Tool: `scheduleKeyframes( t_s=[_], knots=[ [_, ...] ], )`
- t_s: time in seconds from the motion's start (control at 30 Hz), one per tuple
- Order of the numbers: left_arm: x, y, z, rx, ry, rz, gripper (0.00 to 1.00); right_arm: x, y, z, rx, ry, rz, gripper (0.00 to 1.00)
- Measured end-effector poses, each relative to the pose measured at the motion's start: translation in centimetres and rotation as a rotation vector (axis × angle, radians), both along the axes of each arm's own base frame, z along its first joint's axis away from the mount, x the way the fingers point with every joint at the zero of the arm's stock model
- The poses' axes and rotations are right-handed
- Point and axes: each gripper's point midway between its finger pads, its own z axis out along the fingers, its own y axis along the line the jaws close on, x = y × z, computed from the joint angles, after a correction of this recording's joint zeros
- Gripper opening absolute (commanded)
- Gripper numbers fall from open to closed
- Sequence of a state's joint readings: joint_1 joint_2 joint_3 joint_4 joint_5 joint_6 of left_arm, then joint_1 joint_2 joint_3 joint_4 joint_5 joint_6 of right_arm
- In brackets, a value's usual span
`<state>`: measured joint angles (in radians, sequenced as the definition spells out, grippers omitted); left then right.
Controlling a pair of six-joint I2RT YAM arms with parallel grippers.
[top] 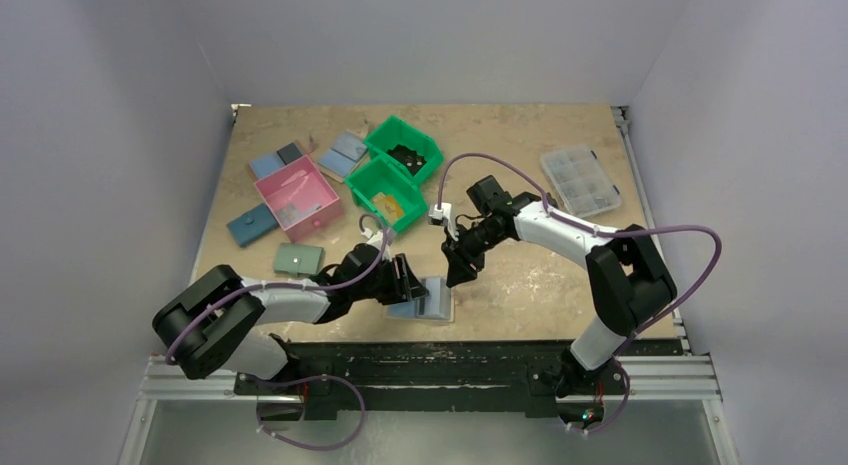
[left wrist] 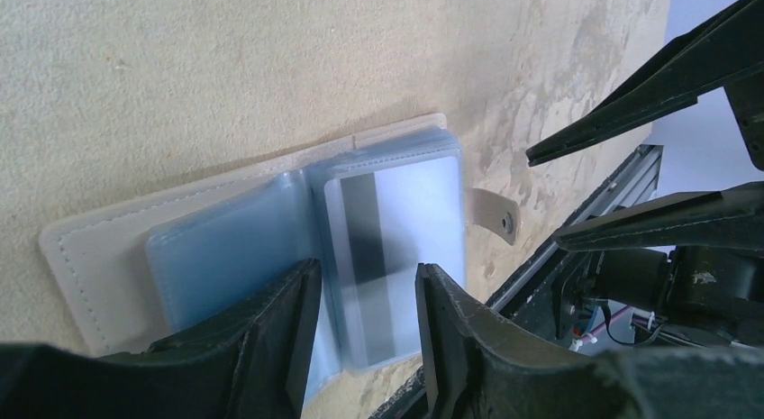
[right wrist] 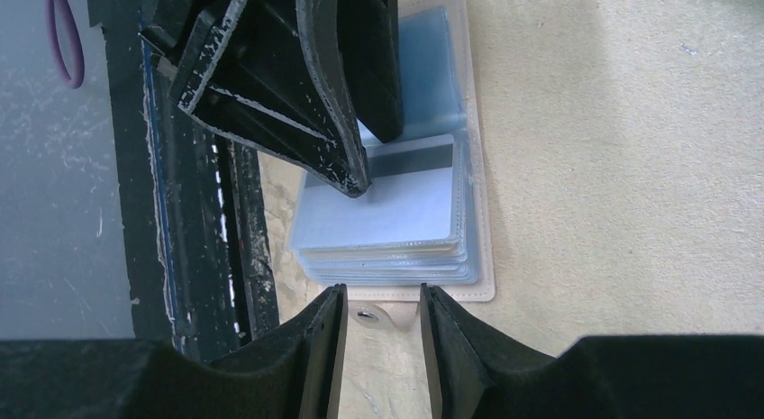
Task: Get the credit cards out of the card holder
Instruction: Remove the credit card from the card holder.
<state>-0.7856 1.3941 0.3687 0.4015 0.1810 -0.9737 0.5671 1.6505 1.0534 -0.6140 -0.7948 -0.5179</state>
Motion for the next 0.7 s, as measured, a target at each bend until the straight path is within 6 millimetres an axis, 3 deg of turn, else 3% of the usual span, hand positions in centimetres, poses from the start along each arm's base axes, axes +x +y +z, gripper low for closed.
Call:
scheduleKeyframes(
  t_s=[0.33, 0.6, 0.7],
  knots=[
    [0.5, -0.9, -0.2, -0.029, -0.014, -0.011, 0.48, 0.0, 0.0, 0.0, -0.001, 0.001, 0.0, 0.42],
    [0.6, -1.0, -0.1, -0.048, -0.013, -0.003, 0.47, -0.1, 0.0, -0.5, -0.01, 0.013, 0.003, 0.27],
    [0.6, -1.1, -0.1, -0.06, -0.011, 0.004, 0.48, -0.5, 0.2, -0.9, -0.02, 0.025, 0.015, 0.25]
  ],
)
